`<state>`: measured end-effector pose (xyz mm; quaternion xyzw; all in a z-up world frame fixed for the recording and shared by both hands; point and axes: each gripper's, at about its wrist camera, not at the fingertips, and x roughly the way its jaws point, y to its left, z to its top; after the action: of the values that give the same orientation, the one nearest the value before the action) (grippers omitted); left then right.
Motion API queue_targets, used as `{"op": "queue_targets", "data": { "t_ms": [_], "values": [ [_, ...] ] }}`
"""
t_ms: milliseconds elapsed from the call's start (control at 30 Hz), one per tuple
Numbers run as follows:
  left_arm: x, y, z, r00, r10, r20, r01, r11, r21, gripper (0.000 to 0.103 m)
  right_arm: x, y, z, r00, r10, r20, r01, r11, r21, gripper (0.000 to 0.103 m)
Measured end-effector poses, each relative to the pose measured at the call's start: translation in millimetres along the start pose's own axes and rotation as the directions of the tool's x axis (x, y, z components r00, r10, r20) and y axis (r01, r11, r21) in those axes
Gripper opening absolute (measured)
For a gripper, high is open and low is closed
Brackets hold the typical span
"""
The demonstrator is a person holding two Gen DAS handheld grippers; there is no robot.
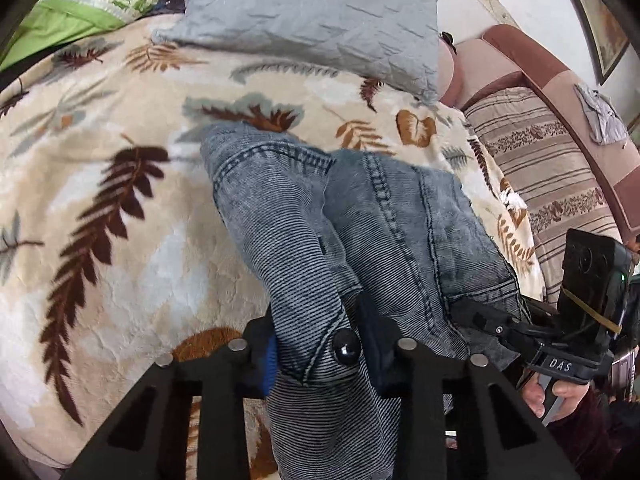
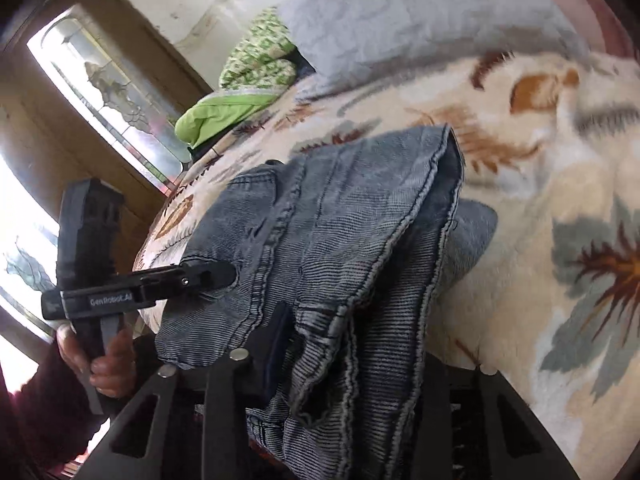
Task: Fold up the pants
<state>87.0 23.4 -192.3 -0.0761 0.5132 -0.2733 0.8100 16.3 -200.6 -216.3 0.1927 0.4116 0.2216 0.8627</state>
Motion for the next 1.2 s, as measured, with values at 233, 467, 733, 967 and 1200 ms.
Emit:
{"op": "queue_targets", "data": {
  "t_ms": [233, 467, 733, 967, 1200],
  "values": [
    [-35.9, -25.6, 44.6, 0.993, 0.048, 0.105, -0.057, 0.995, 0.086, 0.034, -24.0, 8.0, 34.0, 0.99, 0.028, 0.136, -0.022, 0.999, -0.041, 0.037],
    [-24.1, -39.3, 89.8, 0.971, 0.17, 0.169, -0.197, 0.967, 0.161, 0.034, -9.4, 0.9, 77.3, 0.982, 0.023, 0.187, -0.014, 0.999, -0.047, 0.037],
    [75.5, 21.8, 89.7, 0.917, 0.397, -0.039, -0.394, 0.916, 0.074, 0.049, 73.8, -42.1, 84.6, 0.997, -0.079, -0.025, 0.081, 0.994, 0.077, 0.037],
    [50.4, 9.0, 79.1, 0.88, 0.474, 0.029, -0.474, 0.875, 0.099, 0.07, 61.9, -19.9, 82.4, 0.97, -0.241, 0.008, 0.242, 0.97, -0.006, 0.059],
    [-21.3, -43.4, 51.0, 0.788, 0.557, 0.264, -0.596, 0.797, 0.098, 0.09, 4.5, 29.3, 58.9, 0.884, -0.415, 0.217, 0.453, 0.874, -0.175, 0.06]
  ]
}}
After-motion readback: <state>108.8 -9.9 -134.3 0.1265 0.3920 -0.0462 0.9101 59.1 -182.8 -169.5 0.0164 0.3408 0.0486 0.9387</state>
